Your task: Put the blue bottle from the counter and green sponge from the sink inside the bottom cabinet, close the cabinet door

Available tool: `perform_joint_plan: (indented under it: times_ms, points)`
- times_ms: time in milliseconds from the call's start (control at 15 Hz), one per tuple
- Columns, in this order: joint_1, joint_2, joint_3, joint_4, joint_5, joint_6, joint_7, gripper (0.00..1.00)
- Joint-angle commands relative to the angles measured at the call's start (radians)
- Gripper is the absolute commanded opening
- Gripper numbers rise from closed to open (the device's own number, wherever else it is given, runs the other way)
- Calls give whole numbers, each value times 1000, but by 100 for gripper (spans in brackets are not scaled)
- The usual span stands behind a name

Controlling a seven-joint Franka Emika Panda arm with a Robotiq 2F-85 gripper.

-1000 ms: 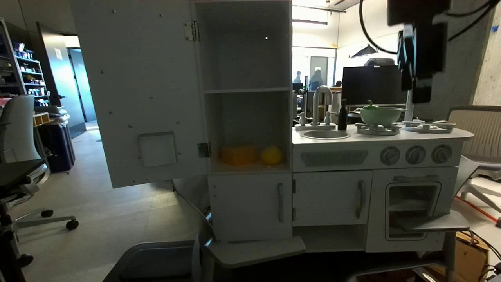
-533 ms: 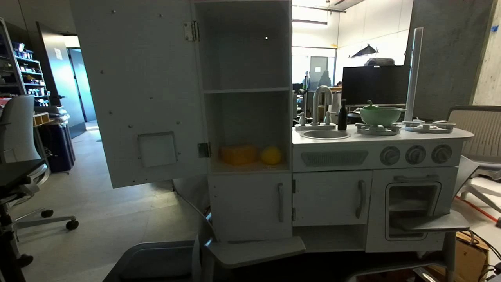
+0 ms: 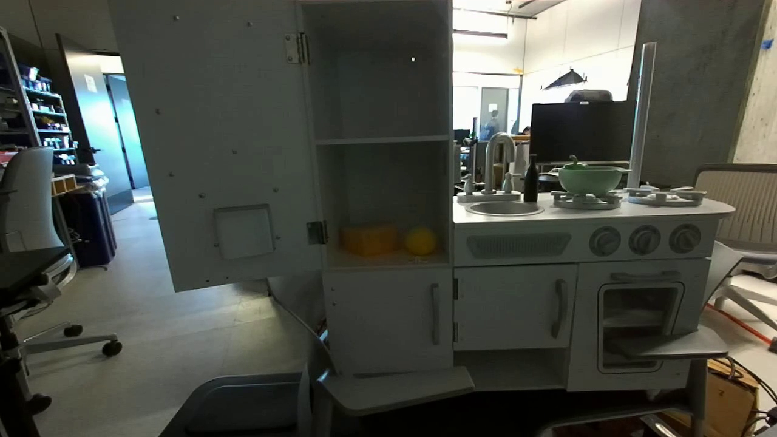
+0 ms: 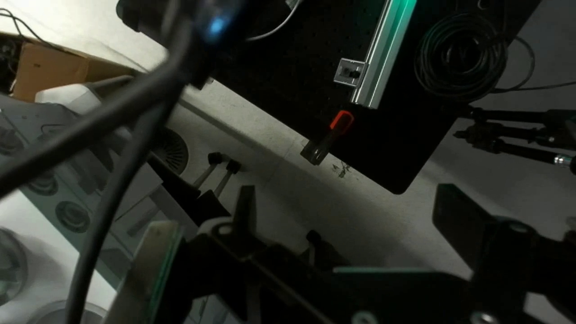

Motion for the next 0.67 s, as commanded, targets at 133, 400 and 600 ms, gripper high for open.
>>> perform_joint_plan:
  times_ms: [133,400,600]
  points:
    - [4,-91,-22,-84,25,5,80,100]
    - [8,-69,-15,-70,6,-5,91,100]
    - [8,-69,-14,-73,7,-4,96,100]
